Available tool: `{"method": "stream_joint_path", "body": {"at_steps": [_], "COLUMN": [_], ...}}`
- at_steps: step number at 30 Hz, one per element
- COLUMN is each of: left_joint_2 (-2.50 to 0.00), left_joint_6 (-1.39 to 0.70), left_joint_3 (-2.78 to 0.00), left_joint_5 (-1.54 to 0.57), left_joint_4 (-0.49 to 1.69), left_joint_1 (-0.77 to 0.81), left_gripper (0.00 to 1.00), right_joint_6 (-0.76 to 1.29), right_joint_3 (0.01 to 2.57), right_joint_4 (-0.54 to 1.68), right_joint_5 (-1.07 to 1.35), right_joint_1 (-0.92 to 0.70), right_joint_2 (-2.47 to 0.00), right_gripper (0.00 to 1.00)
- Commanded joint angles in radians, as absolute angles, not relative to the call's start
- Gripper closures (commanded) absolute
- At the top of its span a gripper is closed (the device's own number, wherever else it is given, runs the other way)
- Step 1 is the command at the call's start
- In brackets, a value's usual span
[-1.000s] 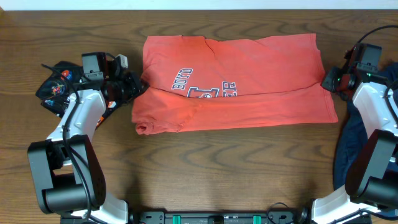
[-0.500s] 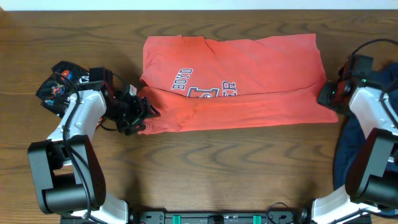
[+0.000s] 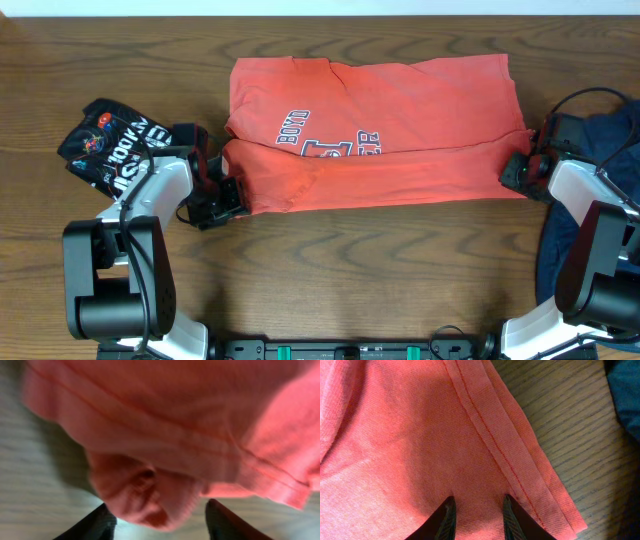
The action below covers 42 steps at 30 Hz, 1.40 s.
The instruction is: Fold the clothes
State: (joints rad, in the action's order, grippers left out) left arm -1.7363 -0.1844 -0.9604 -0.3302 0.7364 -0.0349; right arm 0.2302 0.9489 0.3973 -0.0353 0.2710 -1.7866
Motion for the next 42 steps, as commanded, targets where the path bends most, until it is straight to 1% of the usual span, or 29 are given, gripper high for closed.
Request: {"method": "stream_joint_path", "body": {"at_steps": [1, 2, 7, 10, 11, 13, 15, 17, 21, 26, 32, 33, 34, 35, 42], "left_joint_2": [-1.734, -1.734, -1.734, -1.734, -1.734, -1.734, -1.734, -1.734, -1.734, -1.732, -1.732, -1.732, -1.732, -1.732, -1.732], "left_joint_6": [-0.173, -0.173, -0.173, -0.173, -0.172, -0.173, -0.173, -0.178, -0.185, -0.250, -0.263, -0.264, -0.264, -0.264, -0.264], "left_joint_3": [-0.958, -0.958, -0.958, -0.958, -0.958, -0.958, -0.958, -0.958, -0.958, -0.958, -0.958, -0.958, -0.958, -0.958, -0.958], "left_joint_5": [-0.259, -0.259, -0.260, -0.260, -0.260, -0.244, -0.199, -0.144, -0.088, 0.017, 0.036, 0.035, 0.035, 0.034, 0.033], "left_joint_4": [0.716, 0.707, 0.670, 0.679, 0.683, 0.691, 0.703, 0.723, 0.767, 0.829, 0.828, 0.828, 0.830, 0.834, 0.827], "left_joint_1": [-0.036, -0.036, -0.036, -0.036, -0.036, -0.036, -0.036, -0.036, -0.049, -0.083, -0.158, -0.175, -0.188, -0.203, -0.242], "left_gripper": [0.53, 0.55, 0.57, 0.73, 0.75, 0.88, 0.94, 0.94, 0.94, 0.94, 0.94, 0.92, 0.89, 0.79, 0.78], "right_joint_6": [0.231, 0.231, 0.231, 0.231, 0.231, 0.231, 0.231, 0.245, 0.266, 0.266, 0.269, 0.269, 0.269, 0.269, 0.269], "right_joint_3": [0.922, 0.922, 0.922, 0.922, 0.922, 0.922, 0.922, 0.922, 0.922, 0.922, 0.922, 0.922, 0.922, 0.922, 0.922], "right_joint_4": [0.403, 0.403, 0.403, 0.403, 0.403, 0.406, 0.414, 0.424, 0.433, 0.443, 0.445, 0.446, 0.446, 0.447, 0.447], "right_joint_5": [-0.045, -0.045, -0.045, -0.045, -0.045, -0.048, -0.062, -0.094, -0.124, -0.125, -0.128, -0.128, -0.128, -0.128, -0.128], "right_joint_1": [0.272, 0.272, 0.272, 0.272, 0.272, 0.272, 0.276, 0.282, 0.295, 0.305, 0.308, 0.308, 0.308, 0.308, 0.308], "right_joint_2": [-1.804, -1.804, -1.804, -1.804, -1.804, -1.804, -1.804, -1.804, -1.804, -1.804, -1.804, -1.804, -1.804, -1.804, -1.804], "right_gripper": [0.71, 0.73, 0.79, 0.80, 0.82, 0.84, 0.88, 0.92, 0.94, 0.94, 0.94, 0.95, 0.94, 0.94, 0.94]}}
